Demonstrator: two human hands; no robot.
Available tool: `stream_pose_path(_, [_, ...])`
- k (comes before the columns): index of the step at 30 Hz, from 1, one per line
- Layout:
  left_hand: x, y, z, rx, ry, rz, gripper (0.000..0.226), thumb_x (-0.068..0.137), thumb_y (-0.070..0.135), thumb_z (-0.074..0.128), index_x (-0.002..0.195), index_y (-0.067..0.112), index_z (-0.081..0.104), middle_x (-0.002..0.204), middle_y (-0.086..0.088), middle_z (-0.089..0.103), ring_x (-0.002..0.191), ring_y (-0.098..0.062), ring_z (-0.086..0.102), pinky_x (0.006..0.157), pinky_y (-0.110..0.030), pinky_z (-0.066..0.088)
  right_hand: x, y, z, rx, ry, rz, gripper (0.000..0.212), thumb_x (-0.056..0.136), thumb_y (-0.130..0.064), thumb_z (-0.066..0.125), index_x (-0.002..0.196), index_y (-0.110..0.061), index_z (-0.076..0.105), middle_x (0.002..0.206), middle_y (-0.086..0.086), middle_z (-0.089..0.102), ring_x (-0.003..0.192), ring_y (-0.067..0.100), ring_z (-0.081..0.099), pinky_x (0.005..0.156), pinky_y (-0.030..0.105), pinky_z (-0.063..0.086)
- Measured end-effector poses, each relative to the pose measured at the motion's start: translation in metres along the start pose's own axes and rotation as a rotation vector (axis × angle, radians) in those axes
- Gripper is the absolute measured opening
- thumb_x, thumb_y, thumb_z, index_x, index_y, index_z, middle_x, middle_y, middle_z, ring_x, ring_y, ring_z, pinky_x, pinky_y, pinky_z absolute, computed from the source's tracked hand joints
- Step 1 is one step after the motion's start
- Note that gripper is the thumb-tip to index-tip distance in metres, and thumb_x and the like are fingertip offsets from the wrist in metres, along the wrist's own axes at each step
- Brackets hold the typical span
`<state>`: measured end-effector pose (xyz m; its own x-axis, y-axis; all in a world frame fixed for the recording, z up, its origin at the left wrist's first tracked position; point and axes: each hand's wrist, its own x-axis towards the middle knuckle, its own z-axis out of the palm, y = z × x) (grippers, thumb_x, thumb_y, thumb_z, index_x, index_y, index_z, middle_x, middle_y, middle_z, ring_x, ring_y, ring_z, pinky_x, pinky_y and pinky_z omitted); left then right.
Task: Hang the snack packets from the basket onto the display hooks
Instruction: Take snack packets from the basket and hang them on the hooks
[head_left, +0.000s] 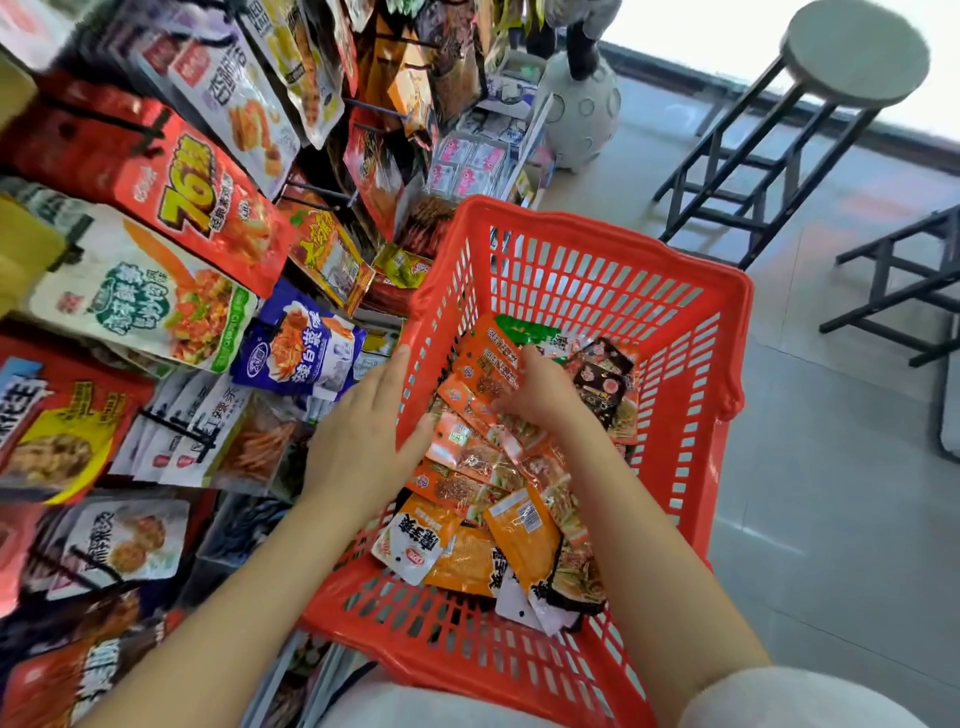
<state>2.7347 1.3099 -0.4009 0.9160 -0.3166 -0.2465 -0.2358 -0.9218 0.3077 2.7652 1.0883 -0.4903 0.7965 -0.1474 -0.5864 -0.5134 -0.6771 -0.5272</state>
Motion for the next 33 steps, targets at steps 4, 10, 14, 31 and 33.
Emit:
stream_pose_path(4, [-0.001, 0.002, -0.003, -0.015, 0.004, 0.002, 0.076, 0.103, 0.05, 0.04, 0.162, 0.023, 0.001, 0.167, -0.003, 0.021, 0.151, -0.02, 0.025, 0.112, -0.039, 0.038, -0.025, -0.003, -0.002, 0.352, -0.027, 0.004, 0.077, 0.078, -0.021, 0.086, 0.144, -0.015, 0.046, 0.133, 0.002, 0.061, 0.123, 0.03, 0.06, 0.096, 0.041, 0.055])
stream_pose_path(10, [-0.005, 0.002, -0.011, -0.125, 0.024, 0.002, 0.083, 0.093, 0.069, 0.036, 0.161, 0.025, 0.017, 0.165, -0.004, 0.02, 0.152, -0.024, 0.017, 0.12, -0.044, 0.024, -0.084, -0.015, -0.025, 0.84, -0.004, -0.081, 0.068, 0.067, -0.04, 0.093, 0.125, -0.028, 0.06, 0.116, -0.002, 0.073, 0.107, 0.024, 0.07, 0.1, 0.053, 0.052])
stream_pose_path(14, [-0.015, 0.034, -0.029, -0.66, 0.087, 0.007, 0.065, 0.087, 0.071, 0.05, 0.142, 0.037, 0.045, 0.147, 0.019, 0.041, 0.134, 0.002, 0.037, 0.108, -0.026, 0.03, -0.118, -0.028, -0.042, 0.949, -0.037, -0.231, 0.031, 0.09, -0.02, 0.075, 0.11, -0.038, 0.06, 0.107, -0.011, 0.076, 0.105, 0.015, 0.071, 0.102, 0.047, 0.051])
stream_pose_path(31, [-0.051, 0.01, -0.001, -1.395, -0.109, -0.445, 0.044, 0.072, 0.044, 0.083, 0.11, 0.031, 0.063, 0.113, 0.004, 0.073, 0.109, -0.021, 0.068, 0.103, -0.046, 0.05, -0.071, 0.026, 0.013, -0.047, 0.135, 0.228, 0.091, 0.09, -0.044, 0.072, 0.155, -0.008, 0.02, 0.159, 0.02, 0.024, 0.146, 0.04, 0.025, 0.117, 0.052, 0.031])
stream_pose_path(33, [-0.053, 0.008, 0.0, -1.413, -0.095, -0.452, 0.054, 0.066, 0.049, 0.084, 0.113, 0.029, 0.064, 0.117, 0.001, 0.073, 0.116, -0.024, 0.066, 0.109, -0.049, 0.045, -0.066, 0.025, 0.024, -0.042, 0.165, 0.229, 0.103, 0.085, -0.04, 0.079, 0.159, -0.009, 0.015, 0.163, 0.019, 0.017, 0.149, 0.037, 0.02, 0.118, 0.051, 0.029])
